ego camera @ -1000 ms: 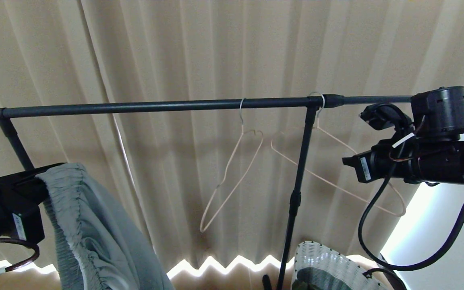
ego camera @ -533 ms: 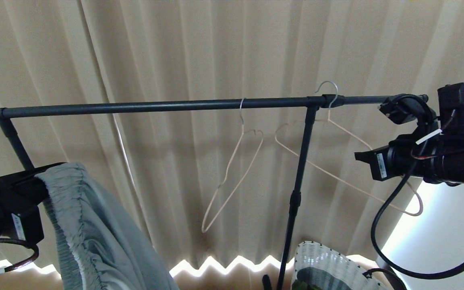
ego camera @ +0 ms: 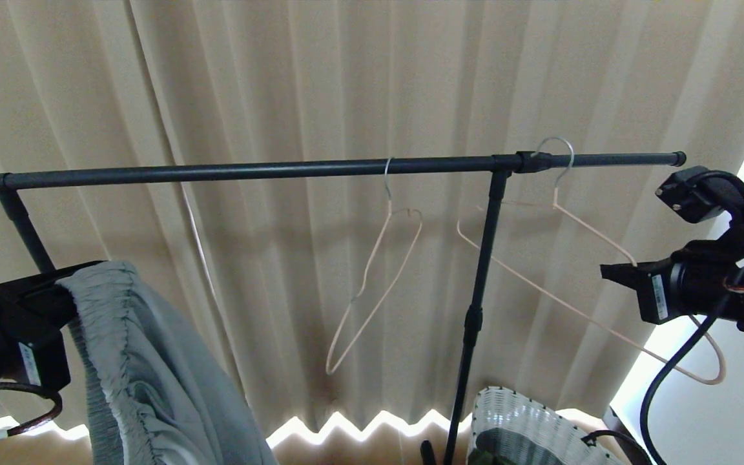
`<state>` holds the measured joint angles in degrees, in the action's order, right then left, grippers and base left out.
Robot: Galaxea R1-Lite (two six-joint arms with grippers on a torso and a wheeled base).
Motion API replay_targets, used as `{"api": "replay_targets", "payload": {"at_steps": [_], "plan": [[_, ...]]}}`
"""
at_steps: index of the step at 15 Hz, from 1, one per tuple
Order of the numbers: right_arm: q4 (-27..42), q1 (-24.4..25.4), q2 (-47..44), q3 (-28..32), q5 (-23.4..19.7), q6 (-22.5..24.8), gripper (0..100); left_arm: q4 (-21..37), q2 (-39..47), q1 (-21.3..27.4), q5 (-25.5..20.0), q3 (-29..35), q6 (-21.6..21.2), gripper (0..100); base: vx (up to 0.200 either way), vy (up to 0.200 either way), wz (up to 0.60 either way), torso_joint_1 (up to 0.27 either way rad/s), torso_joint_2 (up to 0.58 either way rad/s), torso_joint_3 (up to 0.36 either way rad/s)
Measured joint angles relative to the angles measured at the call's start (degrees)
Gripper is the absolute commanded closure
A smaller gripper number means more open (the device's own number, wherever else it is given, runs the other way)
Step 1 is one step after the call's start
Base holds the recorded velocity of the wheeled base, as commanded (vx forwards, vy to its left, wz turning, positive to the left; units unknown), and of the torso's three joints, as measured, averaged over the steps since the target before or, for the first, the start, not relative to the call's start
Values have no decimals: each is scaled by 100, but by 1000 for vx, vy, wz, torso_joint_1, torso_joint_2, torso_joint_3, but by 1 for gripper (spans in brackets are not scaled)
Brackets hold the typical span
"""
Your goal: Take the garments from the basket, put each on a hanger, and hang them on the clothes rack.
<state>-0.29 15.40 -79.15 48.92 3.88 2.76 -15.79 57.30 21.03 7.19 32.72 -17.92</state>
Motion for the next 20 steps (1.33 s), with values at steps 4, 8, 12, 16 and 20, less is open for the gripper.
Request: {"api": "replay_targets", "payload": {"at_steps": [4,8,12,16,20], "plan": [[-4,-11,479,-347,0,-5,100,-2,20,-11,2,-17,-9,100,-150,0,0,2,1,2],[2,-29,827,-614,0,2,100,5,41,-13,6,-34,-9,100,-200,0,0,10,1,5],[2,-148,1019,-778,-7,-2,100,-2,37,-15,5,-34,-2,100,-200,0,0,-4,0,4],[0,-160,1067,-855,-9,-7,100,0,44,-13,0,-50,-2,100,-50,0,0,1,1,1],[-9,-162,1126,-951,-35,-30,100,-9,48,-9,-2,-95,-2,100,0,0,0,0,0,0]]}}
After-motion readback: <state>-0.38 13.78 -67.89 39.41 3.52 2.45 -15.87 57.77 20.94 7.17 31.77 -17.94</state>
